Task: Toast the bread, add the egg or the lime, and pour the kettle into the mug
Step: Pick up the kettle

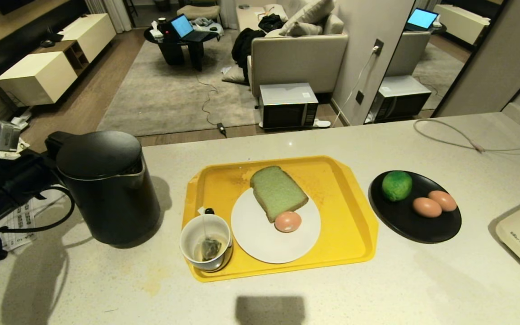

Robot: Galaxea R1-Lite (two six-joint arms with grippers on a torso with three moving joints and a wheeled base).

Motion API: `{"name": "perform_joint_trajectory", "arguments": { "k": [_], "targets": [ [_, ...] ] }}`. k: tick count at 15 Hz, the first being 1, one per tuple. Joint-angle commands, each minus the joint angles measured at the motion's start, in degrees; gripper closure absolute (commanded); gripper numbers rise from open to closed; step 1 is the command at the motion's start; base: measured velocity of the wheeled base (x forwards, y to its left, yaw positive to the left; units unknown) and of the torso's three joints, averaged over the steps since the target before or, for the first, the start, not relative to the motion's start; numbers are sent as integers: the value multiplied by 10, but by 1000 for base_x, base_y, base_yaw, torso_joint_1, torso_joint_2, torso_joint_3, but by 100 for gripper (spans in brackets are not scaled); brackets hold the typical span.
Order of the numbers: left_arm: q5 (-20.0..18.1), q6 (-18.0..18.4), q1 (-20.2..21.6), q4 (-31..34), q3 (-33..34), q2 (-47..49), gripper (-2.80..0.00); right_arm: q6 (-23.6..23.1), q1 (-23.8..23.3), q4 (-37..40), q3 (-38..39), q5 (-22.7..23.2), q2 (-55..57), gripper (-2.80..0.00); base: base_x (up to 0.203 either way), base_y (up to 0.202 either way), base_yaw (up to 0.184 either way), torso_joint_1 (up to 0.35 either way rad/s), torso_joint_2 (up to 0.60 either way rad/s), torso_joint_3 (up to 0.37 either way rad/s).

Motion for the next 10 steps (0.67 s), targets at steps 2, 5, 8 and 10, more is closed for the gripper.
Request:
{"name": "perform_joint_trajectory", "arguments": {
  "k": [2, 5, 8, 10],
  "targets": [
    [-4, -3, -1, 9, 3, -65, 0, 0, 0, 0, 1, 0, 0, 0, 0, 0, 0, 0, 0, 0],
    [-2, -2, -14, 94, -1, -139, 0, 0, 0, 0, 1, 0, 0, 0, 0, 0, 0, 0, 0, 0],
    [3, 15, -40, 243, -40, -211, 0, 0, 0, 0, 1, 0, 0, 0, 0, 0, 0, 0, 0, 0],
    [22, 38, -51, 334, -72, -247, 0, 0, 0, 0, 1, 0, 0, 0, 0, 0, 0, 0, 0, 0]
  ]
}}
